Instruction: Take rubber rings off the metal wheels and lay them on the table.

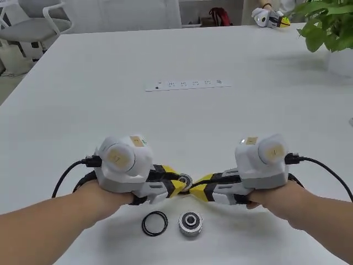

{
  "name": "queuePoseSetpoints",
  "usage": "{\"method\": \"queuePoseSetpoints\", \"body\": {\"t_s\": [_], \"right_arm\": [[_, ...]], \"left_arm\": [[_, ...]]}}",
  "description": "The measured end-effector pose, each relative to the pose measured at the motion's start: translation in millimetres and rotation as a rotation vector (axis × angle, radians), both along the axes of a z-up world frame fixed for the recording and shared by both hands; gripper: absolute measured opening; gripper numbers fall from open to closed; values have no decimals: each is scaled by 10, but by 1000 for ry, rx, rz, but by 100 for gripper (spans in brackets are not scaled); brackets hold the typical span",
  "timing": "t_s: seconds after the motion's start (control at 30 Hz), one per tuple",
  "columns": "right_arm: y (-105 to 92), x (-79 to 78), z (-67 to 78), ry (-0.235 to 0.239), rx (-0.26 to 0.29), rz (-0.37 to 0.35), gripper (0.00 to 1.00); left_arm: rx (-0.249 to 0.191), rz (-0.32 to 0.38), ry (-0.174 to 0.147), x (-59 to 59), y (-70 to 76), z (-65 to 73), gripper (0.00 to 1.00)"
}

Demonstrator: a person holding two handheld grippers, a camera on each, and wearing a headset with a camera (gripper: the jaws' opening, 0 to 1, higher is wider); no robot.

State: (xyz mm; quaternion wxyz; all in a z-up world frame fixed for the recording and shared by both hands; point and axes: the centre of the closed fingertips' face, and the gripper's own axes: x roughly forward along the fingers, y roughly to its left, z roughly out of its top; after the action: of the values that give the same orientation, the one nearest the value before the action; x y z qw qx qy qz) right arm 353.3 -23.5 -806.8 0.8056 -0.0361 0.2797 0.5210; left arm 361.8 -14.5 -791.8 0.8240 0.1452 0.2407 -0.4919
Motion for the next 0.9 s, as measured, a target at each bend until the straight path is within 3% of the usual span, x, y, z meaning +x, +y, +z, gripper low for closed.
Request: {"method": "queuePoseSetpoints", "body": {"t_s": [0.43,0.73,0.8,0.9], "right_arm": [[-34,21,18,109,50,-77,0],[-58,43,43,135,75,-109,0],[-57,79,107,152,118,-136,0],[-56,88,90,142,105,-136,0]], "left_arm": [[10,0,-5,-1,6,-4,13],[16,7,-6,5,14,-11,12],[16,8,-5,4,12,-11,12],[17,11,-3,4,10,-11,12]]}}
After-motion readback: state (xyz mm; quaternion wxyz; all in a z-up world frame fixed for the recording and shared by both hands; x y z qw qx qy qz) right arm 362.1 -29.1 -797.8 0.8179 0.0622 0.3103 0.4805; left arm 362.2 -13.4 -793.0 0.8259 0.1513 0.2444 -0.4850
